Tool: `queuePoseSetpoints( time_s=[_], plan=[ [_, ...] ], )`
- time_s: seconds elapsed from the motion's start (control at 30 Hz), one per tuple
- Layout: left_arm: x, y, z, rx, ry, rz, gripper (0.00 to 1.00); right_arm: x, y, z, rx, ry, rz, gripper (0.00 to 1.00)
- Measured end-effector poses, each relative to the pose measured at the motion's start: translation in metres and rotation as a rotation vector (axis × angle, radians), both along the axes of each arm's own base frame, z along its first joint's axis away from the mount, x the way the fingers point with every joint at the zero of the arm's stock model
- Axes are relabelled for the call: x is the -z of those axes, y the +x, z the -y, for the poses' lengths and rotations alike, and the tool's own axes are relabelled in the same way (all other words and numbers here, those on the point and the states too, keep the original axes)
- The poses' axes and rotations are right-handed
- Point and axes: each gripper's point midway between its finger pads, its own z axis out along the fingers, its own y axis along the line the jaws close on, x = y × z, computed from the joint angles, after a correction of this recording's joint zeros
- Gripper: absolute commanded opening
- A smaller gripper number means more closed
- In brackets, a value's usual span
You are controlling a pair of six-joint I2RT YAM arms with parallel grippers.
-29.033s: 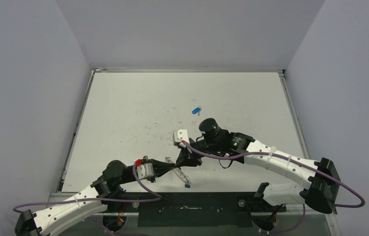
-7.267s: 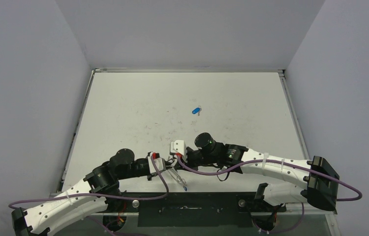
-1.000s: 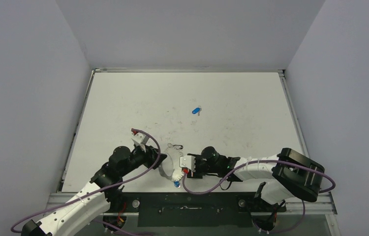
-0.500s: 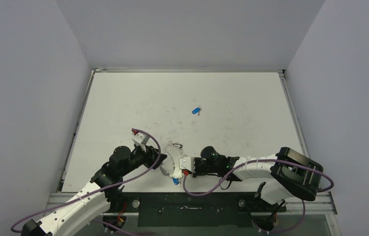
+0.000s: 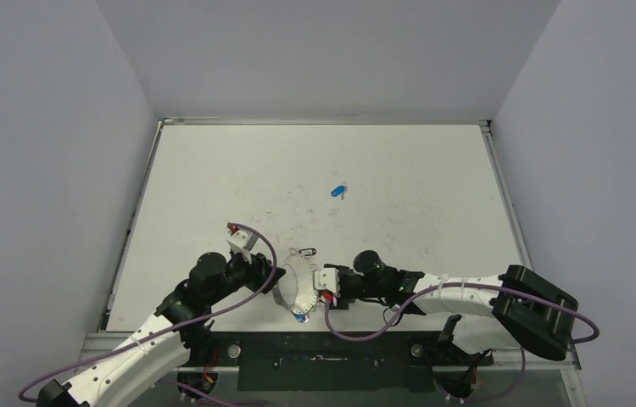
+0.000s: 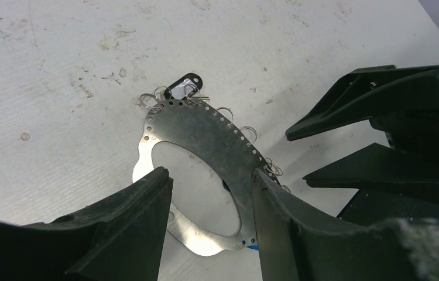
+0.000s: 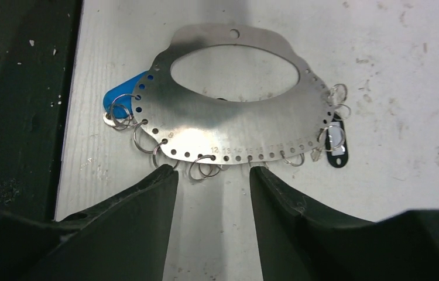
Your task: Put the keys on the keyring
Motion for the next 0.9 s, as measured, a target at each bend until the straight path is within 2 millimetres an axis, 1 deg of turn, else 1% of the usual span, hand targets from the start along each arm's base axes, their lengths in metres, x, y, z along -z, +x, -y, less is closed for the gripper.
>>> queuePoseSetpoints(
  time_s=[0.1,0.17,0.3,0.4,0.6,0.7,0.9],
  plan=[
    [0.002,-0.001,-0.001,-0.004,0.007,-0.007,0.49,-0.013,0.01,0.003,0.031,0.033,0.045,0.48],
    [0.003,-0.001,-0.002,-0.006,0.009,-0.009,0.49,-0.014,0.02,0.007,0.051,0.03,0.073,0.47],
    [0.003,-0.001,-0.002,-0.007,0.009,-0.009,0.49,-0.002,0.035,0.017,0.071,-0.032,0.111,0.45],
    [0.003,-0.001,-0.002,-0.007,0.008,-0.009,0.49,0.007,0.042,0.018,0.06,-0.072,0.13,0.44],
    [0.003,-0.001,-0.002,-0.008,0.008,-0.012,0.49,0.024,0.045,0.017,0.033,-0.123,0.132,0.42],
    [0.003,-0.002,-0.003,-0.009,0.009,-0.014,0.49,0.025,0.048,0.011,0.018,-0.12,0.13,0.42],
    [0.002,-0.002,-0.004,-0.015,0.007,-0.008,0.49,0.025,0.051,0.001,-0.001,-0.102,0.136,0.36]
  ],
)
